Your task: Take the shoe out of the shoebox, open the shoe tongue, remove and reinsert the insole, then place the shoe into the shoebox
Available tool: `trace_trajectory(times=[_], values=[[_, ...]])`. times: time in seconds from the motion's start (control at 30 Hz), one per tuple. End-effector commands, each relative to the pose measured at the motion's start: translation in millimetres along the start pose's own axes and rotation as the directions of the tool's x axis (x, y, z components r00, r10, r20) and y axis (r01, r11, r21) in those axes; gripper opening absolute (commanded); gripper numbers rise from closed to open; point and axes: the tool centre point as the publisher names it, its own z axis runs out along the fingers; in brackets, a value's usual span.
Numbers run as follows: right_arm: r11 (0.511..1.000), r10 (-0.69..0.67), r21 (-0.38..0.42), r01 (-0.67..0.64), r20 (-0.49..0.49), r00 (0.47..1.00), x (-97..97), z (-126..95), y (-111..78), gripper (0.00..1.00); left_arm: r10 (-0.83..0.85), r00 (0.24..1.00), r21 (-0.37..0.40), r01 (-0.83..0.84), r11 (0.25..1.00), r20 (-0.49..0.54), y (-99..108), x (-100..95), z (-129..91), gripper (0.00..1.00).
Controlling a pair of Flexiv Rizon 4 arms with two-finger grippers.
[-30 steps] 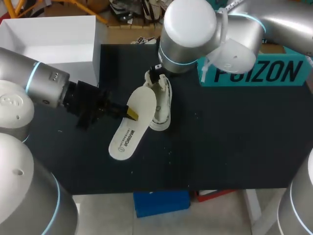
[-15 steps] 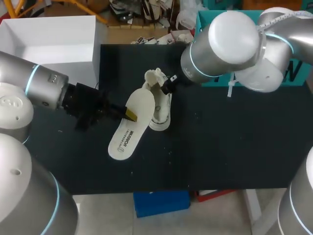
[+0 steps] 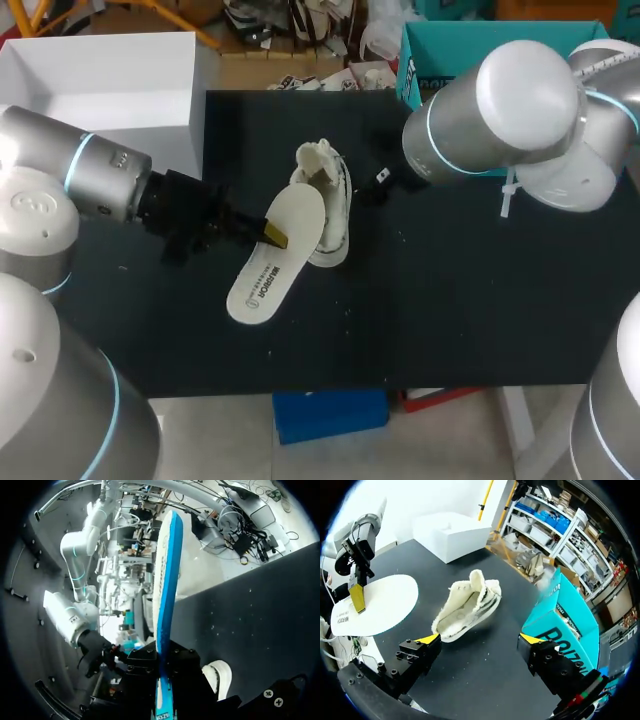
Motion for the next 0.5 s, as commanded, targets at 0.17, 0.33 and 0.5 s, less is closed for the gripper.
trace_trajectory(times=[0.17, 0.33, 0.5], values=[[0.998, -0.056, -0.011, 0.056, 0.007, 0.998, -1.6, -31, -25.7, 1.0, -0.041, 0.999, 0.001, 0.041, 0.999, -0.033, 10, 7.4, 11, 0.0], [0.998, -0.056, -0.011, 0.056, 0.007, 0.998, -1.6, -31, -25.7, 1.0, -0.096, 0.991, -0.029, 0.094, 0.995, -0.097, 17, 15.8, 15, 0.0], [0.998, -0.056, -0.011, 0.056, 0.007, 0.998, -1.6, -31, -25.7, 1.0, -0.173, 0.973, -0.037, 0.17, 0.985, -0.154, 27, 26.3, 17, 0.0]])
